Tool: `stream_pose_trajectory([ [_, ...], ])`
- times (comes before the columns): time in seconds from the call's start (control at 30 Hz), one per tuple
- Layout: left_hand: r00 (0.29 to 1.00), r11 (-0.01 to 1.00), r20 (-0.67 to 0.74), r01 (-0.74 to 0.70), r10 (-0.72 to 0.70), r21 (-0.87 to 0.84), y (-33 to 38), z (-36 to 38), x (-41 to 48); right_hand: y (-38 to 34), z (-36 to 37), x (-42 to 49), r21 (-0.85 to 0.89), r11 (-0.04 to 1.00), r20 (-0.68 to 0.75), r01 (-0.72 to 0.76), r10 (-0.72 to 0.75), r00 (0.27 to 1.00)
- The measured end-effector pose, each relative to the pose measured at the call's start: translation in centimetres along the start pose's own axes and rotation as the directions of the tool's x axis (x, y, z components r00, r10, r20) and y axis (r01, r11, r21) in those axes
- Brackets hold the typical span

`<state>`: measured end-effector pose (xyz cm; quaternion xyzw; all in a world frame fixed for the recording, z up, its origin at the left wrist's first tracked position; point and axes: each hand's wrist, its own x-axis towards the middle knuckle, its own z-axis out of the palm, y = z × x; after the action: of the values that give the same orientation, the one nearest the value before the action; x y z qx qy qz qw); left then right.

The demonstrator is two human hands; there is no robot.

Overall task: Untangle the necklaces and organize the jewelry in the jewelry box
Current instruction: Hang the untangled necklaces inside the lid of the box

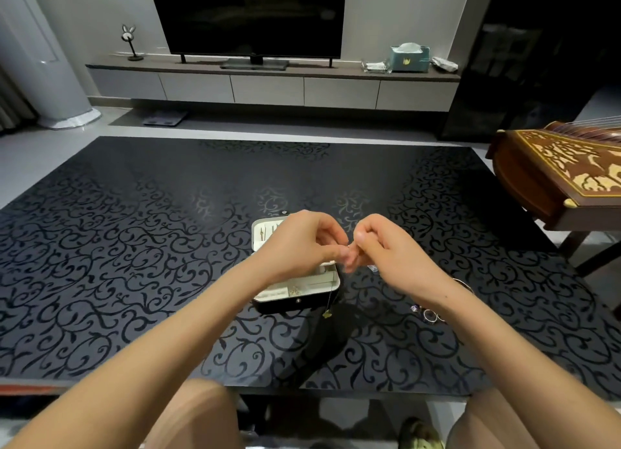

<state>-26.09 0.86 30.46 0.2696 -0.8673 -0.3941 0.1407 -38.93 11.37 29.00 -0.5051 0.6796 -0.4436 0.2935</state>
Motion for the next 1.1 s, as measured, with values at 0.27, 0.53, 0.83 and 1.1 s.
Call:
stream_pose_trajectory([
  [0.27, 0.998, 0.998, -0.015, -0.059, 0.059, -0.001, -0.4, -4.3, 0.8, -2.7, -0.4, 2.7, -0.28, 0.954, 0.091, 0.11, -0.088, 0.992],
  [0.53, 0.974, 0.992, -0.217, -0.086, 0.063, -0.094, -3.1, -7.3, 2.7, -8.6, -1.2, 7.4, -0.375, 0.895, 0.026, 0.24, -0.248, 0.968],
  [0.83, 0.94, 0.797, -0.22, 0.339, -0.261, 0.501, -14.9, -0.9, 8.3, -9.1, -1.1, 13.6, -0.201, 0.962, -0.093, 0.186, -0.208, 0.974],
  [1.1, 0.961, 0.734, -0.237, 0.263, -0.142, 0.626, -17.6, 2.2, 9.5, -6.8, 0.5, 17.1, -0.166, 0.974, -0.075, 0.152, -0.167, 0.983],
])
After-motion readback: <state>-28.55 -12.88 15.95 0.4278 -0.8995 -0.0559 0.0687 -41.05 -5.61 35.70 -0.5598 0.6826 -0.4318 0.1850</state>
